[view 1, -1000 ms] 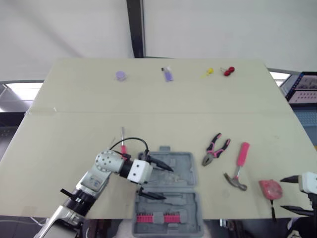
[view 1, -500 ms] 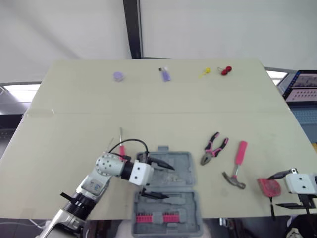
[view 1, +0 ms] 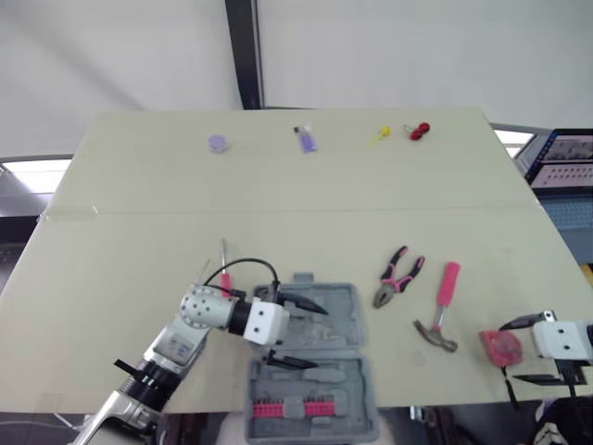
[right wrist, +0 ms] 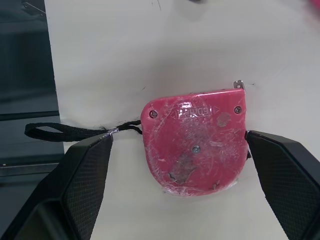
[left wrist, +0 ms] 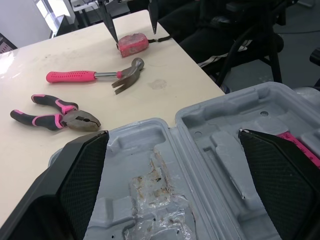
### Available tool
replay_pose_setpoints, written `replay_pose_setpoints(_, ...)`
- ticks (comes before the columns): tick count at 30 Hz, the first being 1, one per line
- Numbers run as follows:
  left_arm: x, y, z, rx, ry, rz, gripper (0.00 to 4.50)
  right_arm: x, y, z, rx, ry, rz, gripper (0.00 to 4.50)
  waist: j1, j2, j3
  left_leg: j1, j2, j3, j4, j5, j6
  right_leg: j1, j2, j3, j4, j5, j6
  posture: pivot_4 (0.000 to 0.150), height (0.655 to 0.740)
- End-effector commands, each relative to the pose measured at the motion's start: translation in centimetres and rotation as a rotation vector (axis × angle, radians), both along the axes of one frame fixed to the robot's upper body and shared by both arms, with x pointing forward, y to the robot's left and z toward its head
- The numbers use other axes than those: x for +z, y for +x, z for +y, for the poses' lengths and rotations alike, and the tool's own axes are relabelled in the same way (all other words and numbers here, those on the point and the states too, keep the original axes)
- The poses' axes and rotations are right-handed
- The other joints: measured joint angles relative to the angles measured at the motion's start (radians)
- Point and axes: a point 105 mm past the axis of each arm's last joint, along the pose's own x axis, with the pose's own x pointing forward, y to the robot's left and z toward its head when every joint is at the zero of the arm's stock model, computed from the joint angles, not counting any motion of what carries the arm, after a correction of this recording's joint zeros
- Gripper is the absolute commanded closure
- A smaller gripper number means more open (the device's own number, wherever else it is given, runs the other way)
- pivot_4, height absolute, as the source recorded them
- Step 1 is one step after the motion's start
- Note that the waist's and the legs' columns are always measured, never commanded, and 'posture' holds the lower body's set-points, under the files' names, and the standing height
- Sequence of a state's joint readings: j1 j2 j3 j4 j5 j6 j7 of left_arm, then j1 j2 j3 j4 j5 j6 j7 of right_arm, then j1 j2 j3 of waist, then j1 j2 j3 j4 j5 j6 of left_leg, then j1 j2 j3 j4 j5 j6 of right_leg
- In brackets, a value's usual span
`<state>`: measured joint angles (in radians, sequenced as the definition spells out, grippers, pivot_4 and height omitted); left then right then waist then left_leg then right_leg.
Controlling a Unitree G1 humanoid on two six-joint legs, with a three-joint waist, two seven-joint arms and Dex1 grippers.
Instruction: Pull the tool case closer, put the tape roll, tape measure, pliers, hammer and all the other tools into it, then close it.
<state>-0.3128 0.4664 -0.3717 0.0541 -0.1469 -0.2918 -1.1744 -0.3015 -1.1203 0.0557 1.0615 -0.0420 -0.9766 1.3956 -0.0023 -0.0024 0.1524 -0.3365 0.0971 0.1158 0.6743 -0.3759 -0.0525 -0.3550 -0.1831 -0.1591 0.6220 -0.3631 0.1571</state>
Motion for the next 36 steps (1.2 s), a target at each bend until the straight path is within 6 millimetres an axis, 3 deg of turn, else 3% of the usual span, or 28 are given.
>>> replay_pose_setpoints(1,0.7,-0.1,-0.5,-0.018,-0.015,-0.035,0.00,0.1,0.5,0.1,-0.009,0.001,-0.054,0.03,0.000,0.000,0.000,0.000,0.000,0.000,0.000,0.000,0.000,0.000,0.000,0.000,0.000,0.000,0.000,0.150,0.7400)
replay_pose_setpoints(36,0.3,0.0,-0.8,-0.009,-0.004,-0.036,0.00,-0.9,0.4,-0.9,-0.001,-0.126,-0.025,0.03,0.000,0.000,0.000,0.000,0.000,0.000,0.001,0.000,0.001,0.001,0.000,0.000,0.000,0.000,0.000,0.150,0.7400)
